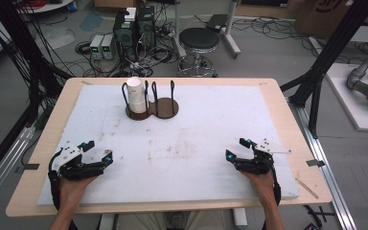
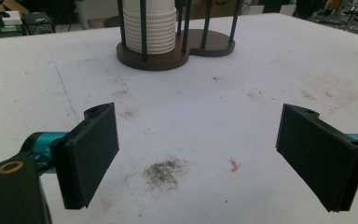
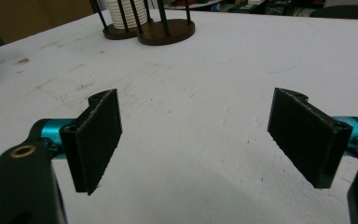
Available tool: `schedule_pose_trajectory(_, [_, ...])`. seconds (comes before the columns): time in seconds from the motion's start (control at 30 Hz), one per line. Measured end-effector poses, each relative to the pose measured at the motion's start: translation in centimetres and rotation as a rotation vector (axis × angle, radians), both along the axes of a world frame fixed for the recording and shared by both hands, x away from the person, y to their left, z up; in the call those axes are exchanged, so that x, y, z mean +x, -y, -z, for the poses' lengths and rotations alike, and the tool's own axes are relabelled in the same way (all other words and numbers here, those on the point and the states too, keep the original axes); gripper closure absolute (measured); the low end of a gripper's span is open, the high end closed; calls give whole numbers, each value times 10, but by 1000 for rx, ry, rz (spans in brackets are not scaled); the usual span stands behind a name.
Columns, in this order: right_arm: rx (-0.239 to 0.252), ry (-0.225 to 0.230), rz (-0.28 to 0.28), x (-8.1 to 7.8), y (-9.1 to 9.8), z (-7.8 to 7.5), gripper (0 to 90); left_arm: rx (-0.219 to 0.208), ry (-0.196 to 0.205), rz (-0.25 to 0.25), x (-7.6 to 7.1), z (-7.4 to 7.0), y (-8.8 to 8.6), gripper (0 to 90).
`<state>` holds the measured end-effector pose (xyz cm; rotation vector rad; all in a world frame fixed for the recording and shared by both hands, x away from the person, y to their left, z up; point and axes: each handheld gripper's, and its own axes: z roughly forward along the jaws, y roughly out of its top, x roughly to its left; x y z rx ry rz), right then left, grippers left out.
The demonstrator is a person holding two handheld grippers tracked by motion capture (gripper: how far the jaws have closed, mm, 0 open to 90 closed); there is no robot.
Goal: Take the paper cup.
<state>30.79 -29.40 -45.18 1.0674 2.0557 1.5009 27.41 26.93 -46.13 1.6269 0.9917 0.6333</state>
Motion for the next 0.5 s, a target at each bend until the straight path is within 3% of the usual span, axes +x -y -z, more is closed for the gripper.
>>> schedule_pose_trajectory(0.23, [3,-3,1,-1,0,0,180,22,2,-6,0,0,2,128])
schedule_pose_trajectory(0.5, [6,-4,0,-1,0,0,180,-2,4,-11,0,0,0,129])
